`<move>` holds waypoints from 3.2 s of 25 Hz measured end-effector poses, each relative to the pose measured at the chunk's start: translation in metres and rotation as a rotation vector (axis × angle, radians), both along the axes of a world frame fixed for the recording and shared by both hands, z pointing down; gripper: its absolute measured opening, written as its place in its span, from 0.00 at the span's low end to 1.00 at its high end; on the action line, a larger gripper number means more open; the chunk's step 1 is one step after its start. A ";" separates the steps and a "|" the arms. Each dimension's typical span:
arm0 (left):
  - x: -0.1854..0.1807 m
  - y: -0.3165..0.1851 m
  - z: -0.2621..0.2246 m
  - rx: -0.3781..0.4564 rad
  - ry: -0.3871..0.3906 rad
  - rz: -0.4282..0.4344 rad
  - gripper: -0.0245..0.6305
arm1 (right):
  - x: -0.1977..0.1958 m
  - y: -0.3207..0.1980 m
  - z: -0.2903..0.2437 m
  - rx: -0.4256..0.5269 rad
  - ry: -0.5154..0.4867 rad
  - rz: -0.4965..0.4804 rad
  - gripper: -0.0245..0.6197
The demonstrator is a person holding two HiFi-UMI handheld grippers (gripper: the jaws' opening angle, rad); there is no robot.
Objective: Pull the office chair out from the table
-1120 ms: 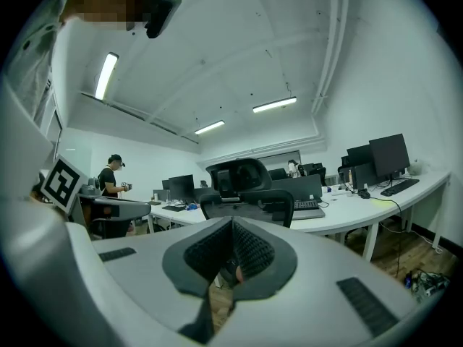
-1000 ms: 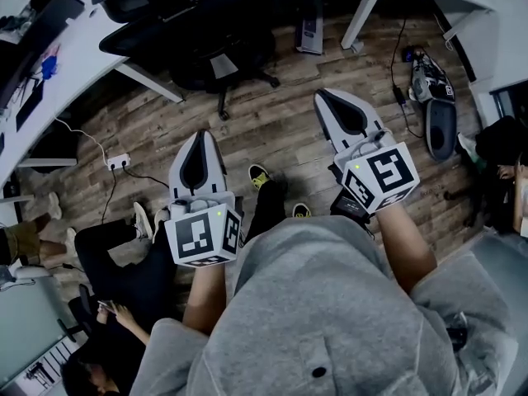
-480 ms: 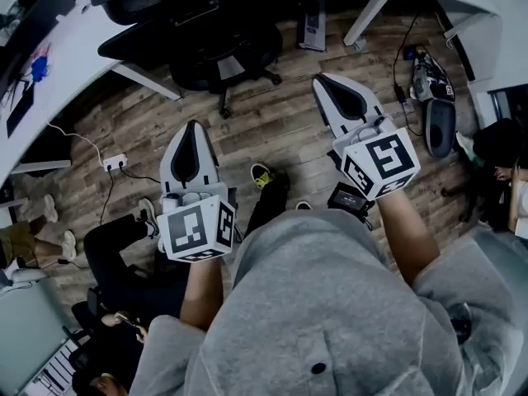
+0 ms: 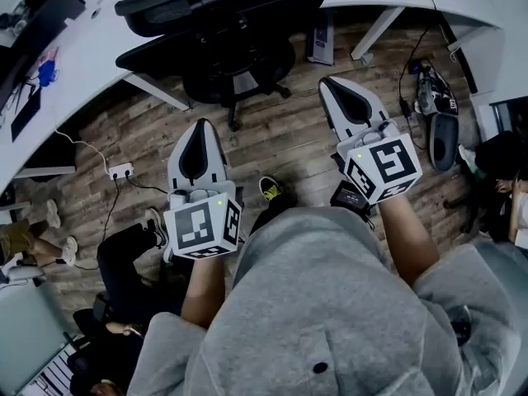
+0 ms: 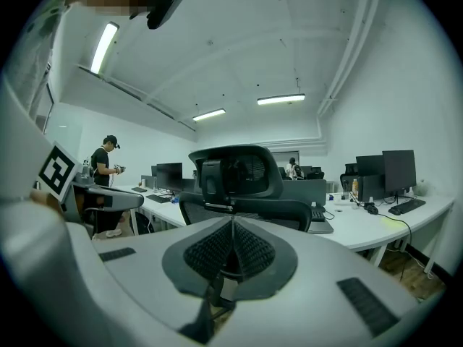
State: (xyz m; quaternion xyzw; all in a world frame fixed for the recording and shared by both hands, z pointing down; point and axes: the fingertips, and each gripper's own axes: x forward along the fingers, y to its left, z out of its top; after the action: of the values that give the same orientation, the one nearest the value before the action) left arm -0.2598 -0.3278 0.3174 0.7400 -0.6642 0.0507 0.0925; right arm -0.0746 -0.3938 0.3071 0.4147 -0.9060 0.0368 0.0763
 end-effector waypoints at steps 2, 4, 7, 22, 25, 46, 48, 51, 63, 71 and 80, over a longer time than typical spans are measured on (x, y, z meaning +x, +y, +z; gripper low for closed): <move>-0.006 -0.007 -0.002 0.006 -0.002 0.003 0.05 | -0.006 -0.006 -0.003 0.006 -0.005 0.007 0.09; -0.011 -0.013 -0.005 0.012 -0.003 0.005 0.05 | -0.010 -0.011 -0.005 0.011 -0.009 0.012 0.09; -0.017 -0.020 -0.007 0.019 -0.005 0.012 0.05 | -0.014 -0.016 -0.007 0.010 -0.014 0.023 0.09; -0.033 -0.028 -0.004 0.020 -0.022 0.030 0.05 | -0.023 -0.022 -0.008 0.013 0.003 0.034 0.09; -0.038 -0.034 -0.004 0.020 -0.061 0.029 0.05 | -0.025 -0.028 -0.008 0.018 0.013 0.026 0.09; -0.115 -0.150 0.005 -0.074 -0.273 -0.086 0.06 | -0.018 -0.189 -0.006 0.074 0.143 -0.063 0.09; -0.122 -0.155 0.010 -0.125 -0.326 -0.060 0.06 | -0.017 -0.199 -0.001 0.080 0.219 -0.111 0.09; -0.131 -0.154 0.024 -0.250 -0.438 0.004 0.17 | -0.017 -0.206 0.007 0.074 0.331 -0.200 0.29; -0.163 -0.170 0.048 -0.494 -0.928 0.123 0.54 | -0.017 -0.211 0.055 0.190 0.989 -0.512 0.39; -0.188 -0.204 0.074 -0.478 -1.088 0.097 0.54 | -0.047 -0.244 0.103 0.292 1.259 -0.512 0.38; -0.201 -0.209 0.086 -0.649 -1.405 0.203 0.36 | -0.052 -0.245 0.102 0.328 1.258 -0.475 0.30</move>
State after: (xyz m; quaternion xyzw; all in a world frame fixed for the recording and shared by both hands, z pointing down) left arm -0.4603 -0.5370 0.4031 0.5276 -0.4481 0.7073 -0.1432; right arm -0.1262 -0.6388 0.4087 0.1538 -0.7498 -0.3657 0.5296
